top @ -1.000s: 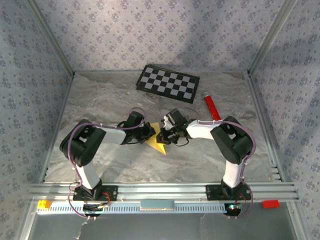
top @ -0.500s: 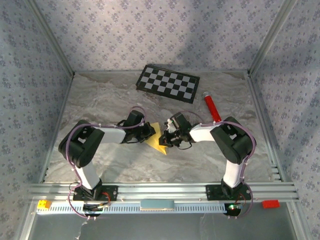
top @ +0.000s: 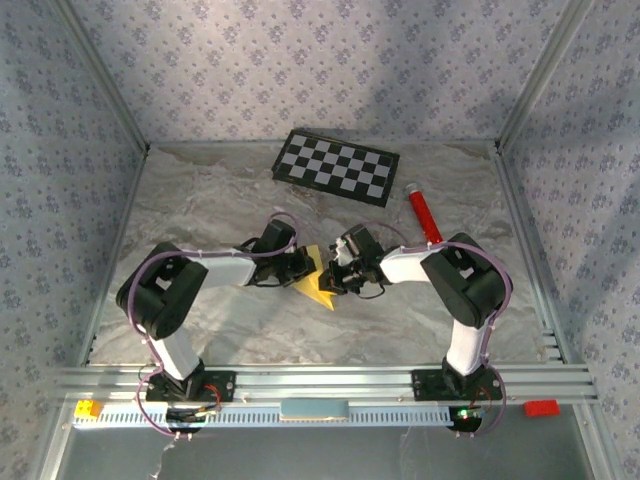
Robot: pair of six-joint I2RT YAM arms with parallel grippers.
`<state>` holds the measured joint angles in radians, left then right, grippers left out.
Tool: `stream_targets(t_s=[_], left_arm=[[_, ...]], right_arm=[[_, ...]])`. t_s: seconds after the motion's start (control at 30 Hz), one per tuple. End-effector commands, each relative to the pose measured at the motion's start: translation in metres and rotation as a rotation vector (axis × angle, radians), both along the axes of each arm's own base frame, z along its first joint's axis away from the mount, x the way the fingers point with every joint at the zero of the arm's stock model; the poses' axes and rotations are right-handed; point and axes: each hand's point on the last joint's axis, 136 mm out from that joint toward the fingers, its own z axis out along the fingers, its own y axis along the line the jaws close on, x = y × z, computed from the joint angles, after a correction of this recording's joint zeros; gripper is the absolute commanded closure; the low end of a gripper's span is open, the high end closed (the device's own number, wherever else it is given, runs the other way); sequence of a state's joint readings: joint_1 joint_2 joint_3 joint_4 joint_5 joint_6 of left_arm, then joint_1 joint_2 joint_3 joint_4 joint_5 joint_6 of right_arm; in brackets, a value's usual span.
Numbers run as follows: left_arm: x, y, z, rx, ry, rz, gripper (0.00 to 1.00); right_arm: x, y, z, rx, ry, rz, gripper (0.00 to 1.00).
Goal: Fold a paper plane with a square sheet of paper (pick it up from the middle)
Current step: Fourth fold the wing at the center of the table.
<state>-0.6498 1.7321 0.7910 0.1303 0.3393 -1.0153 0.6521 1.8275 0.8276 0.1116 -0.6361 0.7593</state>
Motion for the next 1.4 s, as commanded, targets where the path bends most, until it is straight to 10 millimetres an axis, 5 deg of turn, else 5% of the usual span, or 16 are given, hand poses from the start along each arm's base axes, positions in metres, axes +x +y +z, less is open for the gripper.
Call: stream_targets(t_s=[0.0,1.0,1.37], left_arm=[[0.001,0.007,-0.015,0.065,0.012,-0.01,0.95],[0.079,0.065,-0.018,0.158,-0.019,0.053,0.94],[0.096,0.07,-0.008,0.168,-0.033,0.05,0.94]], right_arm=[[-0.021,-0.027,-0.039,-0.137,0.11,-0.016,1.0],[-0.037,-0.037,-0.049,-0.167,0.134,0.024,1.0],[-0.038,-0.038,-0.047,-0.16,0.131,0.041,1.0]])
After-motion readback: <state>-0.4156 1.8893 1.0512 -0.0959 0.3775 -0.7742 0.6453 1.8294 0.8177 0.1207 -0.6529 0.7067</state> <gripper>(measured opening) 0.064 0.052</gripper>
